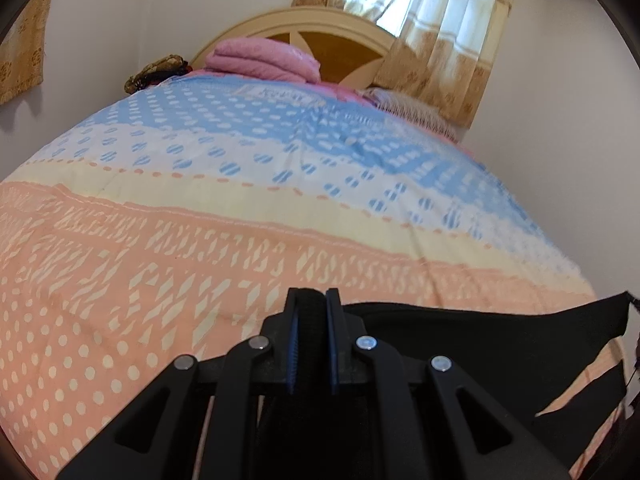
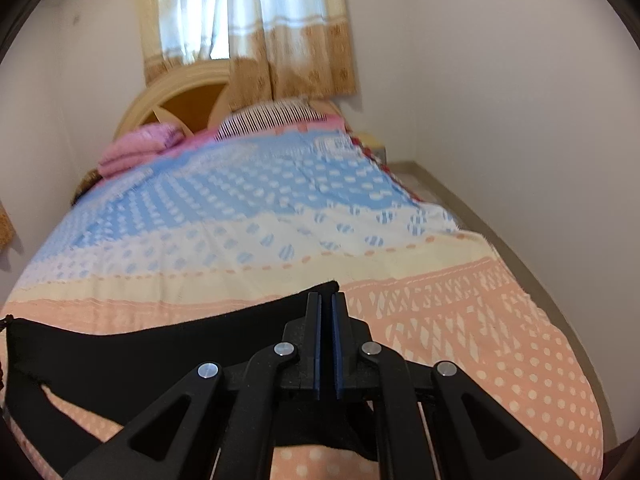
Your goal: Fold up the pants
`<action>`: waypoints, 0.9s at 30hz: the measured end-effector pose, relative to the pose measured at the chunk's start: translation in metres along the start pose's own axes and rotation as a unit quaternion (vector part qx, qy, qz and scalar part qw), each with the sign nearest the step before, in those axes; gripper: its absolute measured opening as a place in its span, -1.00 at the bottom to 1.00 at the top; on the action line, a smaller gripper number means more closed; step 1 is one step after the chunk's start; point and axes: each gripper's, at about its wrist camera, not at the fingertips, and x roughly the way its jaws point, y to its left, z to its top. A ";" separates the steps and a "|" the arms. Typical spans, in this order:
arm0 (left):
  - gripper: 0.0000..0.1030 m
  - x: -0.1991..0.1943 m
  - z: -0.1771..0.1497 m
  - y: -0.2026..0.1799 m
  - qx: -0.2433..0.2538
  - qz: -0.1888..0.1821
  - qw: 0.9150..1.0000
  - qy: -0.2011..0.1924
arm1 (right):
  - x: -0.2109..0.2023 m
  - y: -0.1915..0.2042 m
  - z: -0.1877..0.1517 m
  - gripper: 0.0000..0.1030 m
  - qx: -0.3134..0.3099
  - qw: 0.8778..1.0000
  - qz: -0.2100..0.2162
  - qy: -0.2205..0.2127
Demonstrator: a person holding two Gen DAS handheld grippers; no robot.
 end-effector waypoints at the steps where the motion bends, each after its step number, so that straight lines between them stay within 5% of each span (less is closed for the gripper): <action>1: -0.76 -0.004 -0.001 0.000 -0.001 -0.004 1.000 -0.005 | -0.009 -0.002 -0.003 -0.92 0.004 1.000 0.005 -0.010; 14: -0.76 -0.081 -0.026 0.016 -0.017 -0.087 0.992 -0.095 | -0.098 -0.026 -0.063 -0.92 0.044 0.995 0.048 -0.076; 27: -0.75 -0.119 -0.111 0.043 -0.026 -0.131 0.986 -0.097 | -0.117 -0.058 -0.150 -0.92 0.078 0.996 0.043 -0.019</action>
